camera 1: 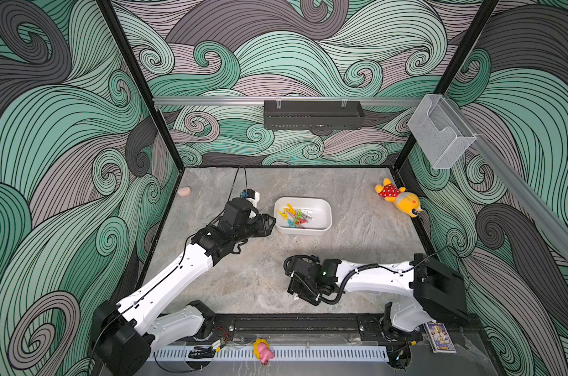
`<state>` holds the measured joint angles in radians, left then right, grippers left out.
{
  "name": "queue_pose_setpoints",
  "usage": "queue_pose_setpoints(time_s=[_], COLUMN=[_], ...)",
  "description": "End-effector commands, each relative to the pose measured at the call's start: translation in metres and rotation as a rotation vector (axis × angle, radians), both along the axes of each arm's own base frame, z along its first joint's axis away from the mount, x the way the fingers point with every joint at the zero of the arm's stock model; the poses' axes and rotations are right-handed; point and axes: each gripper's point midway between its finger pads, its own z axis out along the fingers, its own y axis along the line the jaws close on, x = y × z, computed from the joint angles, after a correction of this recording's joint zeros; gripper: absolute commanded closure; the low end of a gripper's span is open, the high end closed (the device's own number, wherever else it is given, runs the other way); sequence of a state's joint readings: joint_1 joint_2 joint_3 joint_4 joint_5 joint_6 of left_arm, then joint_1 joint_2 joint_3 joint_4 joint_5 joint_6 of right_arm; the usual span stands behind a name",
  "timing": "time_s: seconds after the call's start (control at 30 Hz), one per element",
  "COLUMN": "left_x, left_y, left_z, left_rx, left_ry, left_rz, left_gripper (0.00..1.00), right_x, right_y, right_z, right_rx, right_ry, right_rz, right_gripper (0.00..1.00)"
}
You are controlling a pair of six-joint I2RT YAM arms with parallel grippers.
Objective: Put the clothespins into the storage box
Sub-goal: Pick up the clothespin from the center of the board.
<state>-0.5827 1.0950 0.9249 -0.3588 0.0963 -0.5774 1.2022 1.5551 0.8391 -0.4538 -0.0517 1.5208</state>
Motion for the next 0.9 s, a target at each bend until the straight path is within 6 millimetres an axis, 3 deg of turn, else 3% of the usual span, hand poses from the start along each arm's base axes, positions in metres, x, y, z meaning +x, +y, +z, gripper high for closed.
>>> queue_pose_setpoints(time_s=[0.0,0.13,0.4,0.6,0.87], left_x=[-0.001,-0.002,-0.002,-0.004,-0.003], left_y=[0.004,0.005,0.007,0.009,0.013], left_z=[0.000,-0.002,-0.003,-0.003,-0.002], left_rx=[0.018,0.024,0.026,0.034,0.046], left_ry=[-0.010,-0.008,-0.011,-0.011,-0.025], left_rz=[0.001,0.004,0.009,0.013,0.027], left_gripper=[0.51,0.51,0.51,0.51,0.51], right_x=[0.008,0.012,0.013,0.015,0.009], right_y=[-0.020,-0.019,0.004,0.004,0.006], right_z=[-0.003,-0.007,0.005,0.006,0.016], right_rx=[-0.082,-0.080,-0.095,-0.173,-0.269], right_ry=[-0.031,-0.044,-0.063,-0.075,-0.111], right_rz=[-0.015,-0.001,0.121,0.214,0.391], right_gripper=[0.33,0.34,0.37,0.46,0.42])
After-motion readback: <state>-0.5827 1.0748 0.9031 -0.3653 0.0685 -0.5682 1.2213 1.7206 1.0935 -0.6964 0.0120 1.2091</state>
